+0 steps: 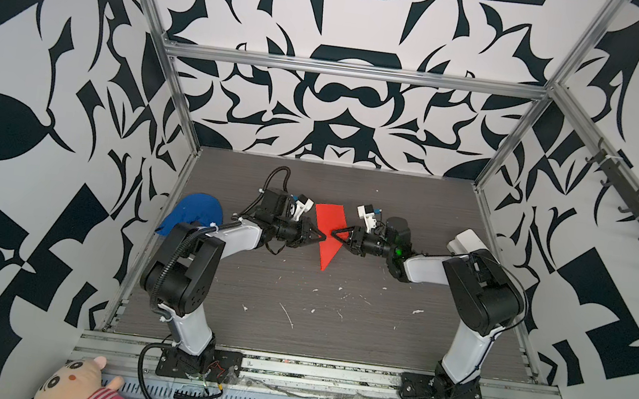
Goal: Fold a paper plane with a square sheet of paper (pick it up from the middle)
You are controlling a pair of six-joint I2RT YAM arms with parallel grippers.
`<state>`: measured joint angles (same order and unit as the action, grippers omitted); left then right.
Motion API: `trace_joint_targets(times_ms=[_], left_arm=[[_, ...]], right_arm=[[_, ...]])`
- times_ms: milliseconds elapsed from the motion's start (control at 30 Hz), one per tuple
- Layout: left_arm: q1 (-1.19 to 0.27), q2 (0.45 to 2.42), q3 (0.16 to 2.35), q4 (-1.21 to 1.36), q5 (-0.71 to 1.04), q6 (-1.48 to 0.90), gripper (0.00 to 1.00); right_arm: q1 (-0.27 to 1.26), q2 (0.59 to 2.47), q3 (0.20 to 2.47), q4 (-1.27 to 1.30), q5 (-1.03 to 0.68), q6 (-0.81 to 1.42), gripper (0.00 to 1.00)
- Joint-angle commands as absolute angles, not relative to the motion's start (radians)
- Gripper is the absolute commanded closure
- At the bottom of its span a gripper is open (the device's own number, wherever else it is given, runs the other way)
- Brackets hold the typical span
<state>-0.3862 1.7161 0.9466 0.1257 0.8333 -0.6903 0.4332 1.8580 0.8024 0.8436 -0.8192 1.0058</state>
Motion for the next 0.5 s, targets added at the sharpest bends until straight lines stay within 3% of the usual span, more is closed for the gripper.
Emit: trace_joint_targets(times_ms=[0,233,300,400,467], left_arm=[[-0.379,1.729,0.987,0.030,0.836,-0.613,0.93],[-0.380,1.780,1.052,-0.122,0.845,-0.496,0.91],[-0.380,1.789,1.059,-0.122,0.842,-0.496,0.89],[-0.379,1.780,1.064,-0.120,0.790,-0.518,0.80],[-0.380,1.763,1.061,-0.121,0.724,-0.537,0.70]], right_arm=[[0.430,1.839,0.798,0.880,-0.836,1.001,0.70],[0.425,1.859,0.819,0.816,-0.828,0.976,0.77],[0.424,1.861,0.823,0.799,-0.820,0.975,0.85],[0.425,1.854,0.823,0.756,-0.791,0.975,0.98],[0.425,1.840,0.827,0.684,-0.752,0.957,1.00]])
